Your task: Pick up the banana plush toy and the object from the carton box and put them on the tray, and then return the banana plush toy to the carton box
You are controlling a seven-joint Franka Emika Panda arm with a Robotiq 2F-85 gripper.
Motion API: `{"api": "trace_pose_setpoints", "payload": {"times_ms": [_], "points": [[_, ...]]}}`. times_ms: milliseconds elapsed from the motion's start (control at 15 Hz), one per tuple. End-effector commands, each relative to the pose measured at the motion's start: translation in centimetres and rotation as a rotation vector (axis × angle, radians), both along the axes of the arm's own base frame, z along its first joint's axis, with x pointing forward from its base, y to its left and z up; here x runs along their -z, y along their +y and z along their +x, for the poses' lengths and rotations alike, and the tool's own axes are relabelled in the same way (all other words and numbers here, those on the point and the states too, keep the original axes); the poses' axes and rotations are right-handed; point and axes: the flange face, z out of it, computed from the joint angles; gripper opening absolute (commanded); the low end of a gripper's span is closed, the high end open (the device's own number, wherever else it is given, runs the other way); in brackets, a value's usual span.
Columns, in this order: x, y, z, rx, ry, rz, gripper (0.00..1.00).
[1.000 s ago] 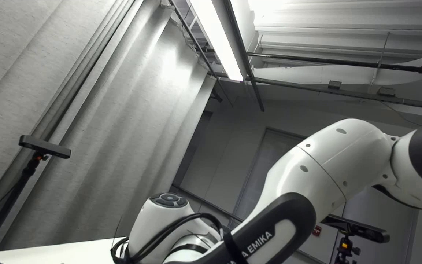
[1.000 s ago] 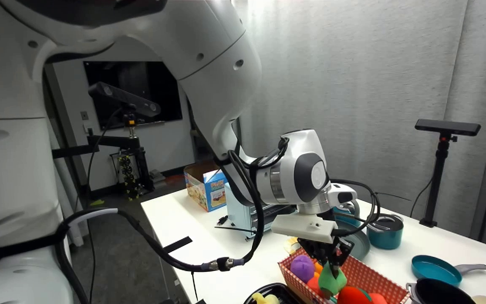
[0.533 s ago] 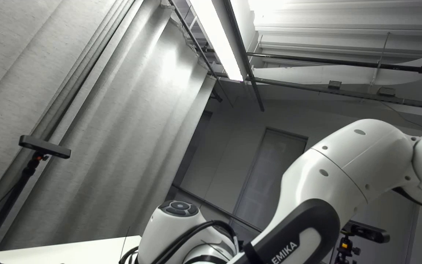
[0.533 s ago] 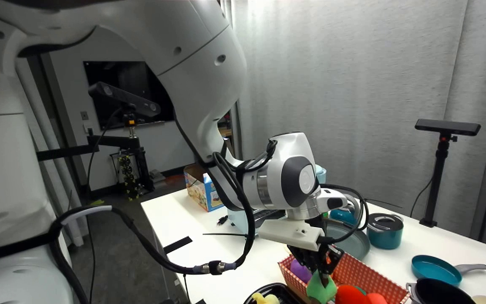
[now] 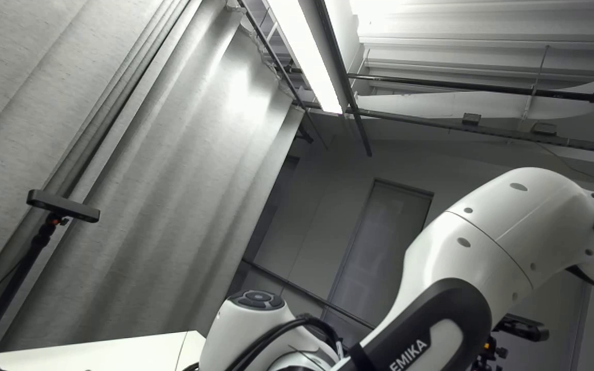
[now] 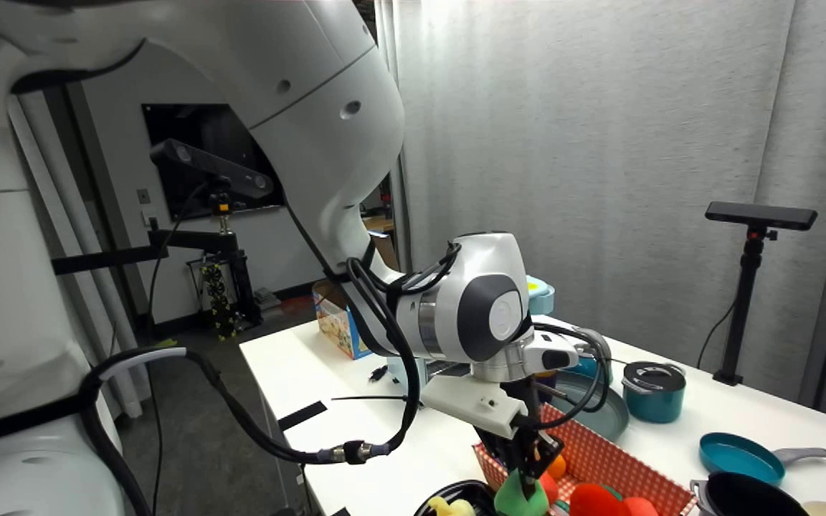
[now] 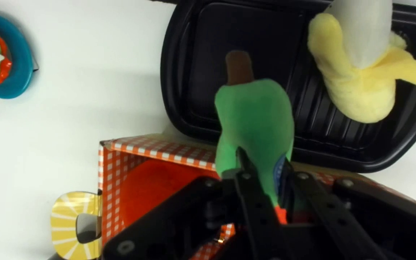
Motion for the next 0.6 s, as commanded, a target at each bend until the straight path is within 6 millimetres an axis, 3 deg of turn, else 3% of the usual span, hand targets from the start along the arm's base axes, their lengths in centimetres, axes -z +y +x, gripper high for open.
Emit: {"api": "trace_pose_setpoints", "payload": {"times_ms": [0,533], "points": [[-0.78,0.48,-1.39,0.051,0.039,0.033,0.04],[-1.23,0.37,-1.99,0.201,0.069,0.001,0.04]]}}
